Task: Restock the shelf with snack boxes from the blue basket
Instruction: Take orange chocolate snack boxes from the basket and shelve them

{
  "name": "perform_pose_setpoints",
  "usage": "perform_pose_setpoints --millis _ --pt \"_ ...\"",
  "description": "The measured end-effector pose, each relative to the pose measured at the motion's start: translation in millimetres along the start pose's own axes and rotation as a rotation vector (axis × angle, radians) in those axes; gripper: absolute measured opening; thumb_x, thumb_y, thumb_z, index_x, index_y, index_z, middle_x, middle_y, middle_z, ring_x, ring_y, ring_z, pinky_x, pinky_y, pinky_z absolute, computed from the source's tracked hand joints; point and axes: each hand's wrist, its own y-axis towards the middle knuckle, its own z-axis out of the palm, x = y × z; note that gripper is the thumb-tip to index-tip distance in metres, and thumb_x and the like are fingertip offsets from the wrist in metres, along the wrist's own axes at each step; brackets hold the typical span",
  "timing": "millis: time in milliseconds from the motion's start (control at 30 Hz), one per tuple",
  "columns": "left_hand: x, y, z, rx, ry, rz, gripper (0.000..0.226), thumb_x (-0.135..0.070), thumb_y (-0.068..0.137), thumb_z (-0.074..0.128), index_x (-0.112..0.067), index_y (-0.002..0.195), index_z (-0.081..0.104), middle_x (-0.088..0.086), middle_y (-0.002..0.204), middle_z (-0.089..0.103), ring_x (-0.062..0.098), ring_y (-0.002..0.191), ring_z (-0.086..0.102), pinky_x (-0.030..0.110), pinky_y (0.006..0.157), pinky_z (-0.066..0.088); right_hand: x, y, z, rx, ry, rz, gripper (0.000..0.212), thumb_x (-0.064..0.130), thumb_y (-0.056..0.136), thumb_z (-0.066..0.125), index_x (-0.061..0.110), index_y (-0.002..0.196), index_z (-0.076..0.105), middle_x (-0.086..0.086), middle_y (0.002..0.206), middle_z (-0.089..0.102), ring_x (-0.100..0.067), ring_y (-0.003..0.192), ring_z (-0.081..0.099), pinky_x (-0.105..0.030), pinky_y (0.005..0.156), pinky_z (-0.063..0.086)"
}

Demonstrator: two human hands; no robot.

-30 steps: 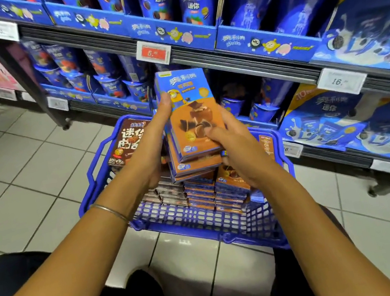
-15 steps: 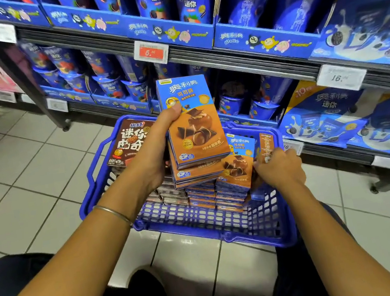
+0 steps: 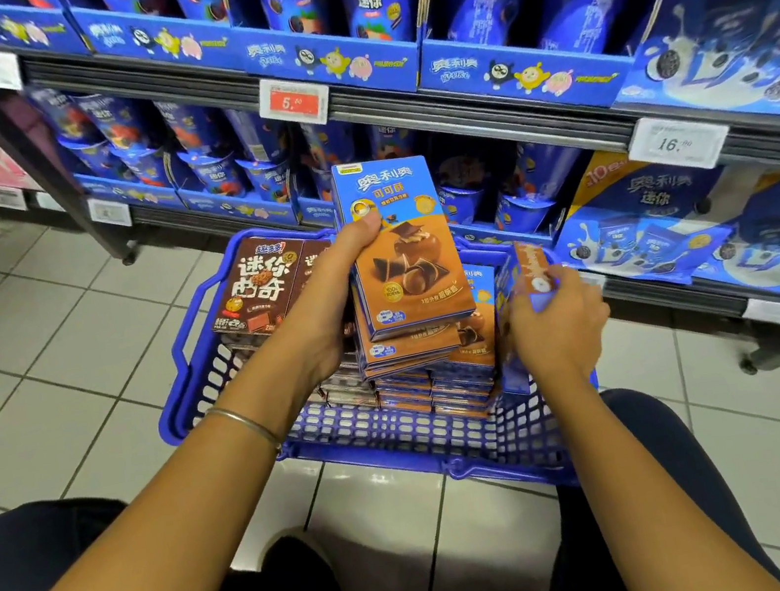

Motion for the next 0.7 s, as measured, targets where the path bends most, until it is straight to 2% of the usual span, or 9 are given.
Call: perform_pose_setpoints --millis 133,200,300,333,400,467,533,633,700 --pt "-2 4 -1 -0.002 -0.038 0.006 0.042 -0.066 0.095 0.061 -0.03 0.108 0.079 0.003 0.114 0.082 0.024 0.102 0.08 0.04 0.084 0.059 38 5 -33 -0.144 0.491 -0.011 0.041 0.031 0.086 0.064 0.018 0.125 0.062 -0.002 0.12 0.061 -0.021 0.111 0.058 -0.039 0.093 0.05" --pt "-2 7 -4 0.01 -0.077 0.009 0.041 -0.062 0.097 0.061 -0.028 0.109 0.079 0.006 0.115 0.081 0.027 0.102 0.08 0.039 0.081 0.063 62 3 -49 -0.053 0.806 0.073 0.042 0.027 0.082 0.062 0.017 0.122 0.065 0.001 0.111 0.066 -0.014 0.096 0.067 -0.034 0.08 0.055" --pt "-2 9 -6 0.011 -0.115 -0.009 0.038 -0.06 0.096 0.063 -0.03 0.095 0.085 0.007 0.111 0.082 0.025 0.093 0.081 0.034 0.064 0.065 91 -7 -57 0.246 1.14 0.127 0.036 0.024 0.078 0.061 0.015 0.111 0.07 -0.005 0.1 0.073 -0.017 0.082 0.072 -0.033 0.068 0.057" --pt "-1 11 -7 0.008 -0.117 -0.013 0.036 -0.061 0.096 0.064 -0.033 0.091 0.086 0.006 0.109 0.082 0.024 0.091 0.082 0.032 0.061 0.064 99 -13 -55 0.321 1.153 0.116 0.033 0.024 0.076 0.061 0.015 0.107 0.071 -0.005 0.096 0.073 -0.018 0.081 0.072 -0.033 0.069 0.057" --pt "3 15 -11 0.003 -0.123 -0.015 0.035 -0.066 0.092 0.065 -0.037 0.096 0.085 0.005 0.113 0.082 0.025 0.096 0.081 0.034 0.065 0.064 112 -26 -47 0.419 1.097 0.09 0.033 0.026 0.076 0.059 0.016 0.105 0.071 -0.005 0.094 0.074 -0.018 0.081 0.071 -0.033 0.069 0.055" --pt "7 20 -16 0.002 -0.15 -0.013 0.046 -0.069 0.086 0.066 -0.036 0.113 0.082 0.005 0.121 0.08 0.029 0.107 0.078 0.041 0.081 0.064 119 -35 -38 0.498 1.067 0.091 0.031 0.026 0.078 0.059 0.016 0.106 0.07 -0.006 0.092 0.076 -0.017 0.079 0.072 -0.031 0.065 0.056" --pt "9 24 -22 -0.007 -0.178 -0.014 0.06 -0.071 0.081 0.07 -0.032 0.125 0.078 0.007 0.126 0.077 0.031 0.114 0.076 0.047 0.094 0.06 122 -37 -30 0.576 1.049 0.111 0.029 0.025 0.085 0.06 0.016 0.111 0.069 -0.009 0.099 0.076 -0.02 0.083 0.073 -0.034 0.069 0.057" --pt "10 31 -31 -0.024 -0.204 -0.035 0.07 -0.075 0.075 0.071 -0.032 0.129 0.075 0.006 0.126 0.078 0.03 0.112 0.077 0.042 0.084 0.063 124 -29 -21 0.755 1.094 0.183 0.033 0.024 0.093 0.062 0.017 0.125 0.061 -0.01 0.105 0.076 -0.024 0.09 0.074 -0.04 0.074 0.059" --pt "11 36 -37 -0.023 -0.236 -0.025 0.066 -0.072 0.08 0.069 -0.03 0.13 0.075 0.007 0.127 0.077 0.03 0.112 0.077 0.04 0.082 0.063 127 -23 -14 0.866 1.114 0.228 0.036 0.02 0.097 0.057 0.018 0.133 0.057 -0.01 0.111 0.075 -0.026 0.096 0.073 -0.051 0.085 0.056"
